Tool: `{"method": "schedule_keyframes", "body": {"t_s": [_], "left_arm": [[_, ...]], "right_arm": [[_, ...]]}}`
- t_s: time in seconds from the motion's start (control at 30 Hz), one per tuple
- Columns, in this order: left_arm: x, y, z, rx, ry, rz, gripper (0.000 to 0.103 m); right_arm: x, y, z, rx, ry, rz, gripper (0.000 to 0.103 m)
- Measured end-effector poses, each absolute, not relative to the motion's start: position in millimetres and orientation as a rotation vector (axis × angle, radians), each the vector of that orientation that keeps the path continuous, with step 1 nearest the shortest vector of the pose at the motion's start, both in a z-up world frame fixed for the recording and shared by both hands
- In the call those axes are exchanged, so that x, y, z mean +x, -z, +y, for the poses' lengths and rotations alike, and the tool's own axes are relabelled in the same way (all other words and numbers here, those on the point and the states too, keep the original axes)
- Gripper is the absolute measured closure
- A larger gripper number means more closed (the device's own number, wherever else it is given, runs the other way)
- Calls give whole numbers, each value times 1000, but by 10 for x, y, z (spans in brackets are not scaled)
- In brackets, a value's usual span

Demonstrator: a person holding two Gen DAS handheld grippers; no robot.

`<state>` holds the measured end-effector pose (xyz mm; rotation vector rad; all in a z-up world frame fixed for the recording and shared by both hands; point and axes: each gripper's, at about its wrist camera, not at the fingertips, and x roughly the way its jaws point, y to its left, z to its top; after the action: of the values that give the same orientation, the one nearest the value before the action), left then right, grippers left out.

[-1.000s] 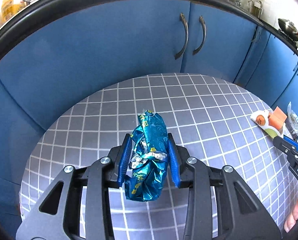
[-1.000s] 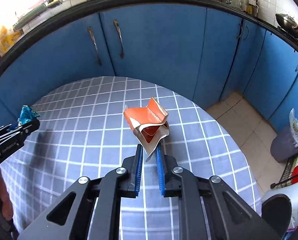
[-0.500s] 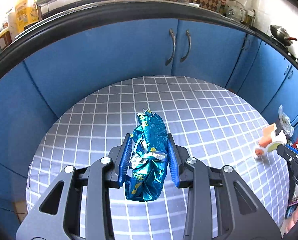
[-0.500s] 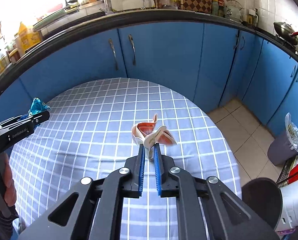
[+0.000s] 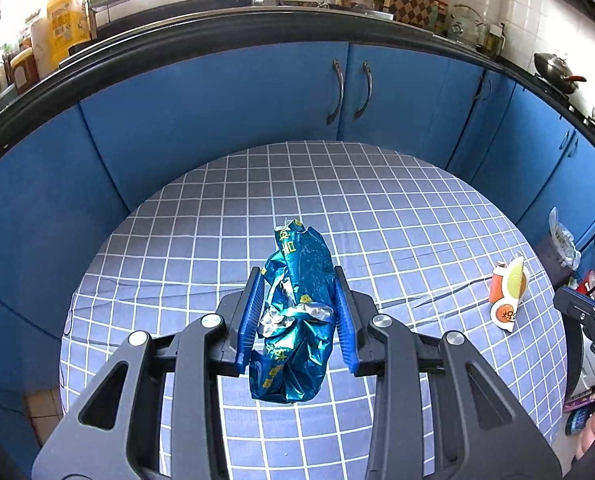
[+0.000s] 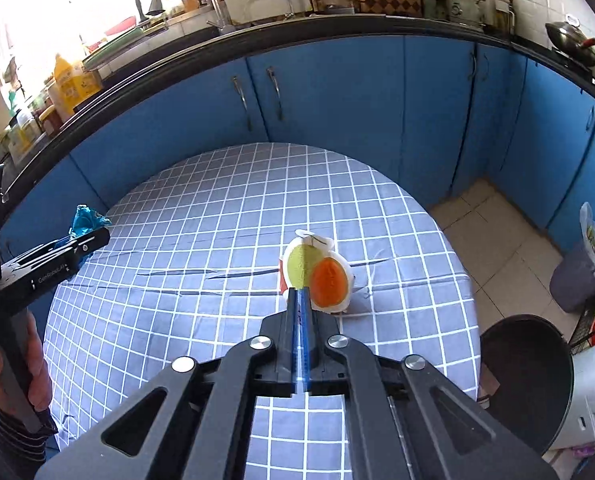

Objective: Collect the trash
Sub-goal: 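Lift and carry the blue wrapper and snack bag over the black bin with both tools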

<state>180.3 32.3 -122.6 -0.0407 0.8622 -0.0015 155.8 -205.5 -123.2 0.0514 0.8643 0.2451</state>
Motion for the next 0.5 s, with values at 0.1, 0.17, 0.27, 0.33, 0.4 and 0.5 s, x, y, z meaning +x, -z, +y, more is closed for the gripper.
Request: {"method": "schedule_keyframes", "body": {"t_s": [0.1, 0.17, 0.27, 0.33, 0.4, 0.5], "left_arm": [[1839, 1252, 305, -42, 8, 870, 68], [1893, 1270, 290, -35, 12, 871, 68], [1937, 1306, 293, -29, 17, 872, 68], [1974, 1329, 289, -32, 22, 875, 68], [2014, 1352, 274, -32, 24, 879, 68], [2049, 1391, 271, -29, 26, 888, 68]], "right_arm": [[1606, 1265, -1979, 15, -213, 840, 22], [1634, 1283, -1951, -4, -187, 805, 19], [1812, 1432, -1888, -8, -193, 854, 19], [1885, 1530, -1866, -14, -194, 878, 19], [1954, 1624, -1847, -22, -194, 899, 21], [2007, 1708, -1845, -23, -203, 922, 36]]}}
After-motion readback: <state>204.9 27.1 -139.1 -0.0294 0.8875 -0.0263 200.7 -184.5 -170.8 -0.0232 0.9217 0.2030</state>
